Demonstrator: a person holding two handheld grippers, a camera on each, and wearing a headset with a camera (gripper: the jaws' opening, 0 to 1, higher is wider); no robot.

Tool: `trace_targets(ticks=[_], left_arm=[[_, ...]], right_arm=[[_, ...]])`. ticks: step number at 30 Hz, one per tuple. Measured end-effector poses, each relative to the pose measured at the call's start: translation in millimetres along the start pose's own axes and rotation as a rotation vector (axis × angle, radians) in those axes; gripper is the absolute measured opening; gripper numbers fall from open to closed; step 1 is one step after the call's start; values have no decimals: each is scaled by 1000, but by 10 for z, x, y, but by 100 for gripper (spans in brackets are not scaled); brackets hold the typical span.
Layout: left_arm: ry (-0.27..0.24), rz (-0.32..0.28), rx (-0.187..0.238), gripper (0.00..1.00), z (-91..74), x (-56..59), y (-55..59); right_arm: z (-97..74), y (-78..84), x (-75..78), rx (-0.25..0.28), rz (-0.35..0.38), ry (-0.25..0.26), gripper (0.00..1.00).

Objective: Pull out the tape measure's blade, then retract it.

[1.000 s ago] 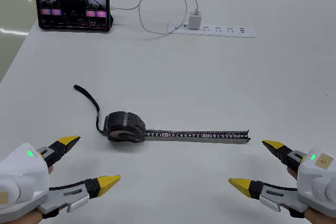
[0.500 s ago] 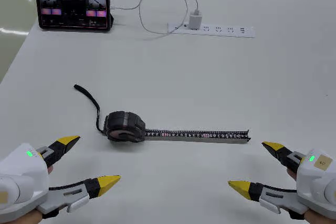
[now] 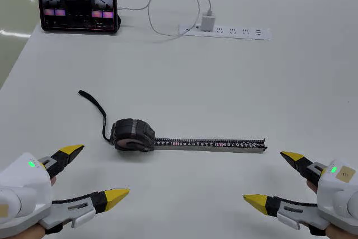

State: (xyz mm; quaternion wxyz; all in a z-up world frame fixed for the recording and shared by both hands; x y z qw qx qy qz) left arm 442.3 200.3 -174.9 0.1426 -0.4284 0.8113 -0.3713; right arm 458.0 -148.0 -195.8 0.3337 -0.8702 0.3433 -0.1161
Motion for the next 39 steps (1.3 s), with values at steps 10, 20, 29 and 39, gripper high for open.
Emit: trace_targets(ticks=[10, 20, 29, 39], left_arm=[[0, -6, 2, 83, 0, -4, -4], [7, -19, 7, 89, 3, 7, -1], [1, -25, 14, 97, 7, -3, -16], [2, -26, 12, 97, 10, 1, -7]], right_arm=[[14, -11, -12, 2, 4, -8, 81], [25, -2, -40, 3, 13, -25, 88], [30, 2, -56, 0, 15, -31, 92], [35, 11, -65, -2, 15, -31, 92]])
Point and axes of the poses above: the centre of the closed fingertips' face, and the gripper's own axes: z roughly forward along the fingers, x roughly to its right, y roughly out of its underside, the point moved 5 cm from there along -z, roughly backward along the fingers, and after that the axes turned 11 degrees about -x, right-handed, at the moved point
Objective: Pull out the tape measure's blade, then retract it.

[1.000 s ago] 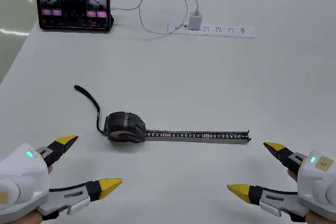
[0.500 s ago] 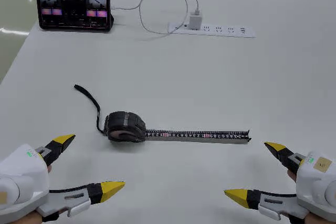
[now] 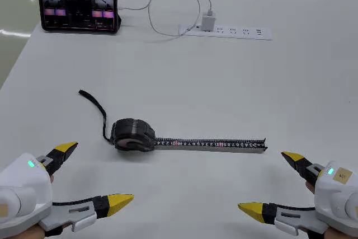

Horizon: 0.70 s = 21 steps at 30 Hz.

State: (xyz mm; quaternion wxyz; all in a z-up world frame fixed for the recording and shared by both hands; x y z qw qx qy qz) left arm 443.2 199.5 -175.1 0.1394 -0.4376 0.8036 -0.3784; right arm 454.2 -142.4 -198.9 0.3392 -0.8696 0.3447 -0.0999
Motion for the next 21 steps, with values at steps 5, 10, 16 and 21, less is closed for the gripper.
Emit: trace_targets(ticks=[5, 10, 16, 21], left_arm=[[-1, 2, 2, 97, 5, 7, -14], [-7, 3, 5, 97, 35, 15, -42], [-6, 1, 0, 96, 84, 46, -69], [-9, -4, -1, 95, 134, 38, -109]], right_arm=[[0, 0, -4, 0, -2, 0, 92], [0, -6, -2, 0, -4, 1, 91], [-11, -7, 15, 1, -5, 2, 91], [-16, -16, 26, 2, -6, 6, 91]])
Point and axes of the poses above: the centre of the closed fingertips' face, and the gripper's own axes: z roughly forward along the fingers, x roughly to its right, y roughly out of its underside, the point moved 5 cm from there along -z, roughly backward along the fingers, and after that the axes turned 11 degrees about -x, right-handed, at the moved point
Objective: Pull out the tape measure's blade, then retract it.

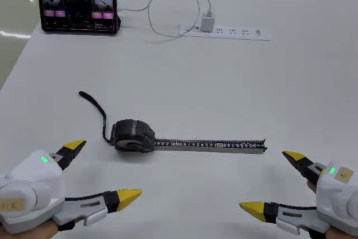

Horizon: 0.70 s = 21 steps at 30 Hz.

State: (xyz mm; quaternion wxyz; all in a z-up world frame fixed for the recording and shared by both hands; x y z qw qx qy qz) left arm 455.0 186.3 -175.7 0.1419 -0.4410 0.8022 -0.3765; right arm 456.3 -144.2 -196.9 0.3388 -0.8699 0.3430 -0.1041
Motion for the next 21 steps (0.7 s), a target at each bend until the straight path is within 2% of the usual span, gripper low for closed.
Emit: trace_targets(ticks=[8, 14, 21], left_arm=[[7, -29, 13, 94, 86, 13, -45], [10, -55, 24, 93, 178, 40, -122], [12, -76, 29, 93, 290, 23, -164]], right_arm=[[2, -13, 12, -4, -9, -2, 90], [9, -16, 21, -7, -16, -3, 89], [-3, -12, 41, -5, -12, -4, 89]])
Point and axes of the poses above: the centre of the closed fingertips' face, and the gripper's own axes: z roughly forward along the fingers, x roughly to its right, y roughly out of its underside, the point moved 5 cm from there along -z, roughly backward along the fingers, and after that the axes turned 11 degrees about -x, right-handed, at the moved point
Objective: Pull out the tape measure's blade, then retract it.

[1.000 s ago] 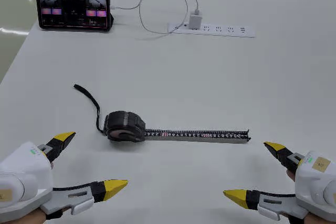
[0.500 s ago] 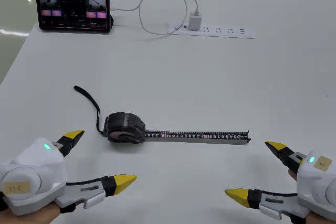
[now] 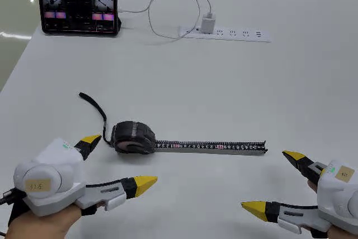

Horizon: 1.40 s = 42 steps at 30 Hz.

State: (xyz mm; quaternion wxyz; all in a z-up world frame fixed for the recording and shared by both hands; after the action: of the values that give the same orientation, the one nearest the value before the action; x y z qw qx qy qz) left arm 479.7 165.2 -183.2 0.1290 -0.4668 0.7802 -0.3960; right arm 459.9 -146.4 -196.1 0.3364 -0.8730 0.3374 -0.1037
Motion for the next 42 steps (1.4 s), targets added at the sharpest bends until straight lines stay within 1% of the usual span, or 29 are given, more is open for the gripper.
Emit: trace_targets(ticks=[2, 6, 7, 17, 21, 24, 28, 31, 34, 35, 37, 40, 42], left_arm=[[6, -15, 5, 93, 27, -4, -9], [12, -26, 2, 92, 63, 4, -1], [18, -38, 4, 92, 76, 2, 0], [28, -64, 16, 91, 127, 49, -60], [24, -66, 18, 91, 139, 45, -60], [26, -91, 24, 90, 143, 38, -59], [19, -100, 27, 90, 154, 46, -66], [8, -114, 29, 88, 164, 37, -83], [-16, -127, 30, 86, 186, 32, -100], [-36, -128, 27, 85, 193, 21, -102], [-43, -144, 32, 85, 207, 26, -112], [-80, -149, 23, 84, 236, 17, -117], [-95, -167, 25, 83, 257, 8, -130]], right_arm=[[-3, 9, 4, -1, 1, 0, 89], [-9, 8, 5, 3, 9, 0, 89], [-10, 10, 7, 4, 12, -1, 89], [-10, 17, 14, 4, 16, 2, 88], [-10, 16, 8, 4, 16, 0, 86], [-7, 21, 8, 3, 15, -1, 86], [-7, 18, 4, 1, 15, -2, 85], [-5, 21, 14, -5, 14, -5, 83], [-2, 19, 26, -15, 9, -8, 80], [-1, 15, 28, -16, 4, -13, 78], [2, 12, 35, -18, -3, -15, 76], [7, 10, 46, -23, -13, -12, 75], [9, 9, 49, -23, -12, -15, 73]])
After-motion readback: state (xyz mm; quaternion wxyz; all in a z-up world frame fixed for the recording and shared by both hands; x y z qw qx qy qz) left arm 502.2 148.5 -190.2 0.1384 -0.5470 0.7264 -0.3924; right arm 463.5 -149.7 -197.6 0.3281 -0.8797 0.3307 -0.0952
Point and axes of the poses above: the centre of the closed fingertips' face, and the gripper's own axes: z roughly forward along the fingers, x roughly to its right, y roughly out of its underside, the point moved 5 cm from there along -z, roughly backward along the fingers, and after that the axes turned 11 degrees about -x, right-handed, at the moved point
